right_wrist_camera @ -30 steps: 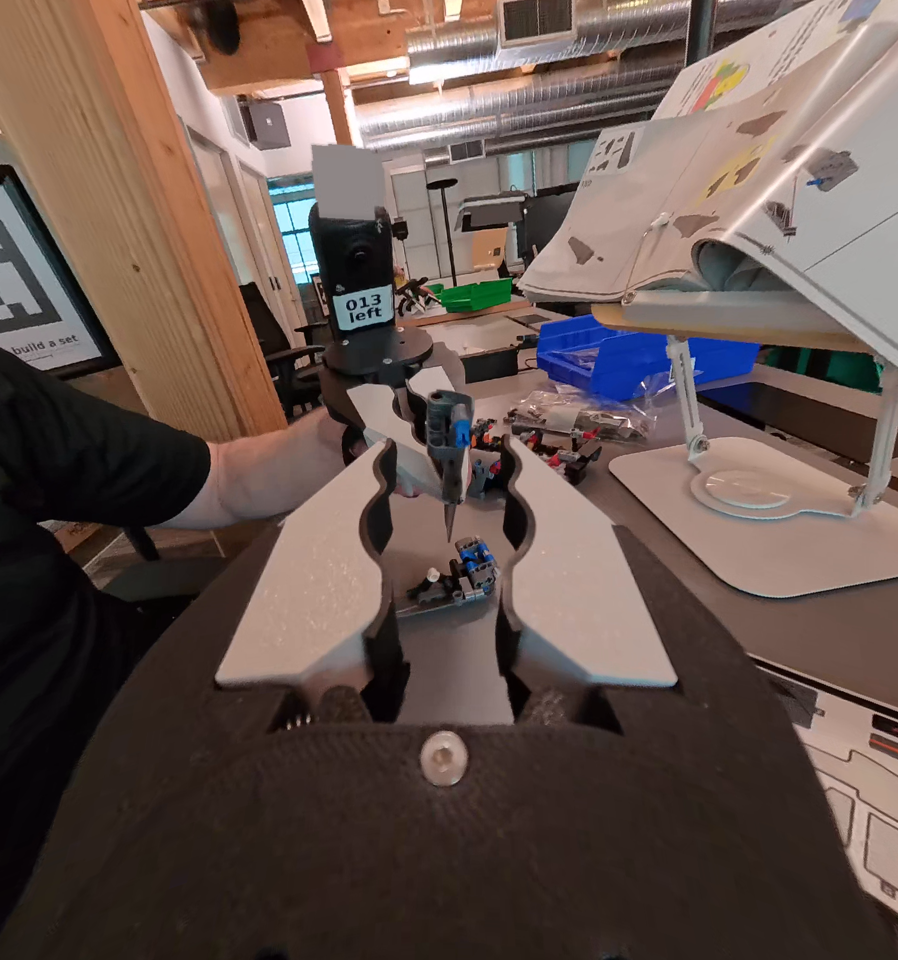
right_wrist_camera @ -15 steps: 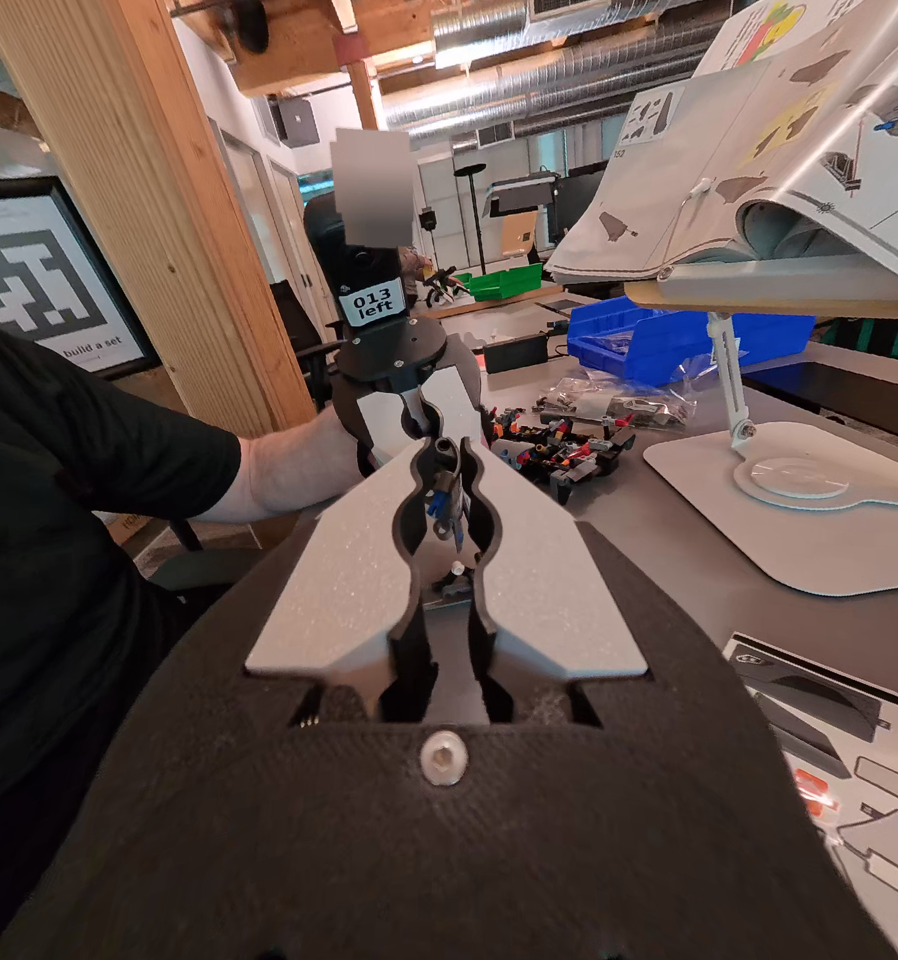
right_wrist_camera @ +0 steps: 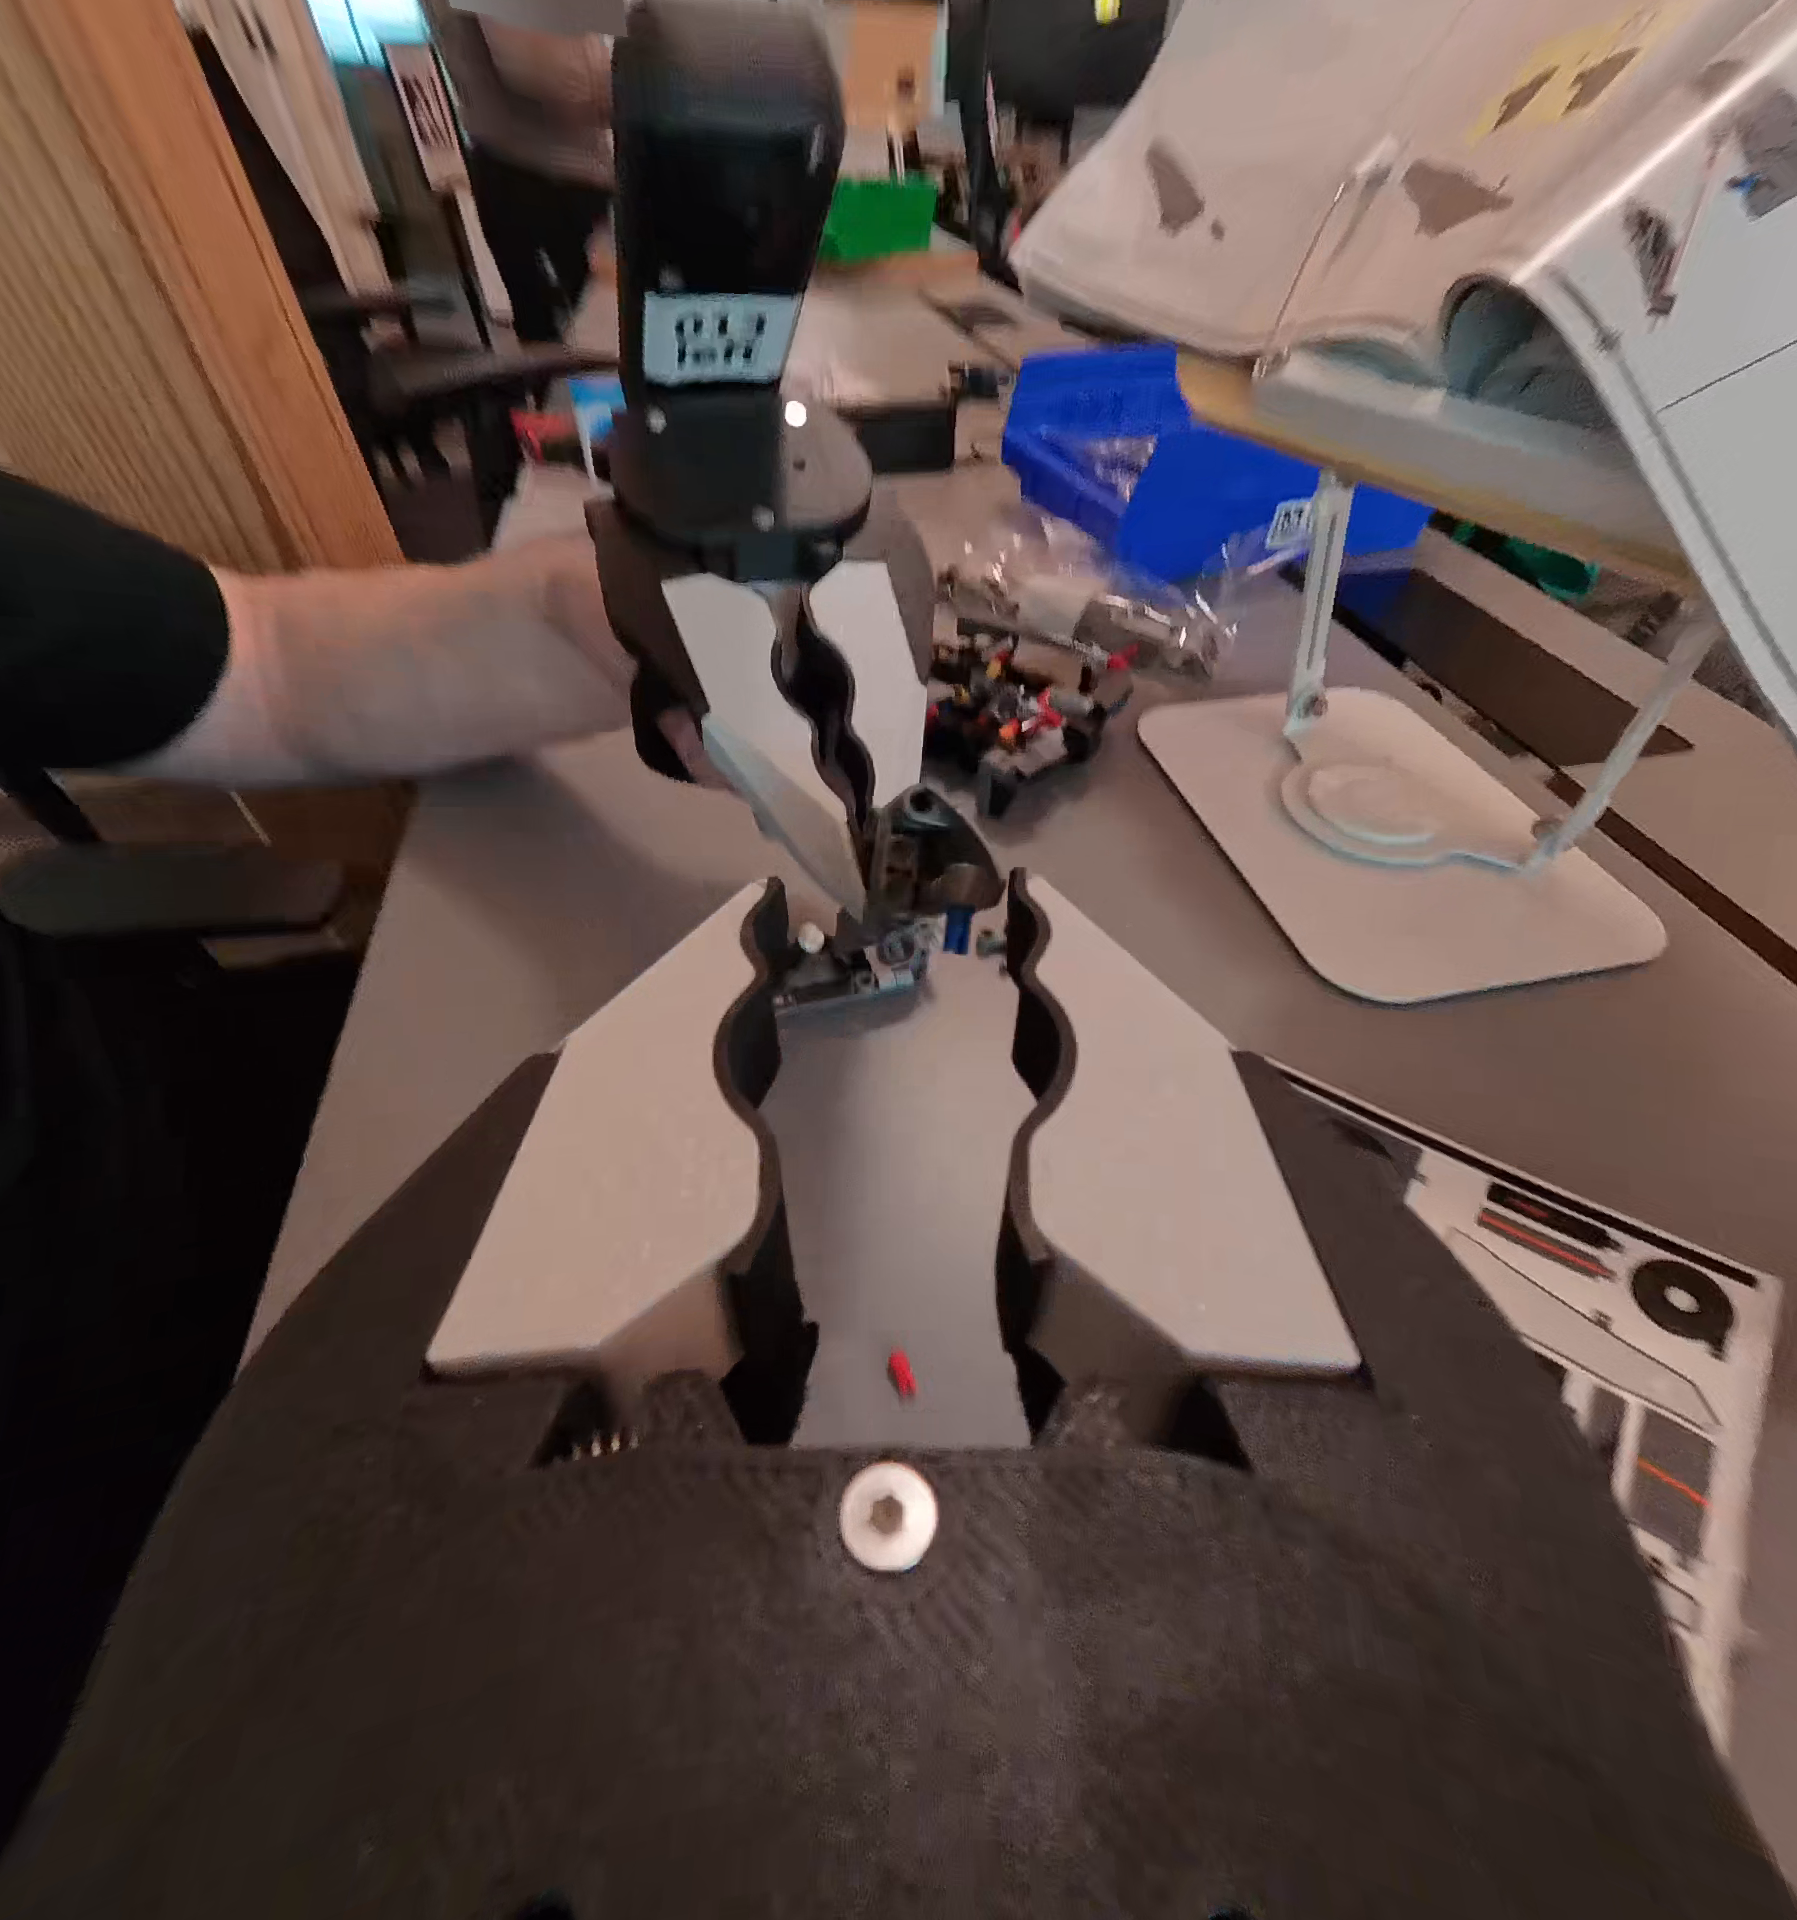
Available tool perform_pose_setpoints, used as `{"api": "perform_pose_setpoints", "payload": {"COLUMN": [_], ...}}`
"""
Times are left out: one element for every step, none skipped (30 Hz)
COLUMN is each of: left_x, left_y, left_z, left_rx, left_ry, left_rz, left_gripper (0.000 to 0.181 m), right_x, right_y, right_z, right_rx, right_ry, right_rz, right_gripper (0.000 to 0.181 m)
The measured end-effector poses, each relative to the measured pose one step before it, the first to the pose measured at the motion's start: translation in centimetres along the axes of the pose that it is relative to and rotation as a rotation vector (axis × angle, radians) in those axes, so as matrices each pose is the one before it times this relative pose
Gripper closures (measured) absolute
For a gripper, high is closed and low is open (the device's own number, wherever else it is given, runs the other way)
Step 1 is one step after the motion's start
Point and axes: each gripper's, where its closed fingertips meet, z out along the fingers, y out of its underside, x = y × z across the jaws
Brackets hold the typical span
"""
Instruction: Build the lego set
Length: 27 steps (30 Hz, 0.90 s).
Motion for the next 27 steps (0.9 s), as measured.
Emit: {"api": "perform_pose_setpoints", "payload": {"left_x": [0.14, 0.153, 0.172, 0.206, 0.194, -0.018, -0.079, 0.183, 0.162, -0.002, -0.036, -0.199, -0.293, -0.123, 0.012, -0.017, -0.034, 0.054, 0.153, 0.093, 0.029, 0.055, 0.087, 0.029, -0.024, 0.022, 0.047], "left_y": [0.113, 0.105, 0.114, 0.125, 0.126, 0.17, 0.187, 0.024, -0.111, -0.203, -0.116, 0.123, 0.167, -0.075, -0.096, 0.069, 0.093, 0.068, 0.114, 0.165, 0.182, 0.128, 0.095, 0.094, 0.066, 0.014, -0.024], "left_z": [0.122, 0.134, 0.156, 0.164, 0.151, 0.132, 0.111, 0.054, 0.036, -0.015, -0.066, -0.057, -0.043, -0.066, -0.051, 0.026, 0.065, 0.087, 0.124, 0.136, 0.135, 0.099, 0.076, 0.047, 0.005, -0.008, -0.016], "left_rx": [-0.0072, -0.0061, -0.008, -0.0083, -0.0079, -0.0106, -0.0081, 0.0016, 0.0068, 0.0096, 0.0039, -0.0113, -0.0123, 0.0062, 0.0067, -0.0046, -0.0047, -0.0024, -0.0055, -0.0102, -0.011, -0.0073, -0.0049, -0.0043, -0.0024, 0.0002, 0.0034], "left_ry": [0.0058, 0.0061, 0.0075, 0.0075, 0.0064, -0.0059, -0.0078, 0.0102, 0.0074, -0.0052, -0.0092, -0.0179, -0.0199, -0.0067, 0.0053, 0.0025, -0.0025, 0.0022, 0.0074, 0.0031, -0.0023, 0.0001, 0.0037, 0.0001, -0.0023, 0.0005, 0.0026], "left_rz": [0.0046, 0.0033, 0.0014, 0.0027, 0.0052, 0.0045, 0.0097, 0.0027, -0.0011, -0.0004, 0.0062, 0.0113, 0.0117, 0.0048, -0.0056, -0.0052, 0.0034, 0.0036, 0.0004, 0.0027, 0.0061, 0.0056, 0.0029, 0.0019, 0.0022, -0.0005, -0.004], "left_gripper": [0.181, 0.181, 0.181, 0.181, 0.181, 0.181, 0.181, 0.181, 0.181, 0.181, 0.181, 0.176, 0.171, 0.17, 0.17, 0.17, 0.172, 0.173, 0.175, 0.175, 0.175, 0.176, 0.177, 0.177, 0.177, 0.177, 0.177], "right_x": [-0.125, -0.097, -0.013, -0.031, 0.026, 0.09, -0.169, -0.311, -0.228, -0.148, -0.108, 0.004, 0.12, 0.089, -0.017, -0.034, 0.168, 0.312, 0.104, -0.01, 0.053, 0.041, 0.104, 0.358, 0.499, 0.372, 0.189], "right_y": [0.113, 0.074, 0.067, 0.161, 0.346, 0.397, 0.24, 0.1, 0.012, 0.033, 0.127, 0.187, 0.296, 0.513, 0.729, 0.893, 0.976, 1.092, 1.178, 0.975, 0.781, 0.576, 0.297, 0.155, 0.21, 0.152, -0.001], "right_z": [0.108, 0.194, 0.269, 0.354, 0.356, 0.297, 0.15, -0.004, -0.131, -0.228, -0.326, -0.414, -0.468, -0.411, -0.304, -0.163, -0.008, 0.13, 0.297, 0.422, 0.45, 0.377, 0.258, 0.147, 0.102, 0.061, -0.006], "right_rx": [-0.0256, -0.0195, -0.0147, -0.0156, -0.0242, -0.0249, -0.0143, -0.0024, 0.006, 0.0088, 0.0071, 0.0083, 0.0081, -0.0008, -0.0087, -0.0154, -0.0182, -0.0278, -0.0378, -0.0301, -0.0241, -0.0181, -0.0052, -0.0006, -0.0068, -0.0041, 0.0058], "right_ry": [0.0091, 0.0037, 0.0018, -0.0022, -0.0001, 0.0019, -0.0149, -0.0248, -0.0182, -0.0124, -0.0104, -0.0049, -0.0027, -0.0098, -0.0179, -0.0203, -0.0067, 0.0063, -0.0019, -0.0059, -0.0006, -0.0019, -0.0012, 0.0141, 0.0232, 0.0149, 0.0012], "right_rz": [-0.0119, -0.0023, 0.0031, 0.0018, -0.0003, 0.0029, 0.0114, 0.0203, 0.0254, 0.031, 0.0378, 0.0448, 0.0518, 0.057, 0.0544, 0.0515, 0.0463, 0.0353, 0.0239, 0.0205, 0.0189, 0.0151, 0.0161, 0.0143, 0.0096, 0.0098, 0.0143], "right_gripper": [0.141, 0.14, 0.14, 0.14, 0.143, 0.158, 0.161, 0.163, 0.165, 0.165, 0.166, 0.167, 0.168, 0.168, 0.168, 0.168, 0.168, 0.168, 0.168, 0.168, 0.168, 0.168, 0.168, 0.168, 0.168, 0.168, 0.168]}}
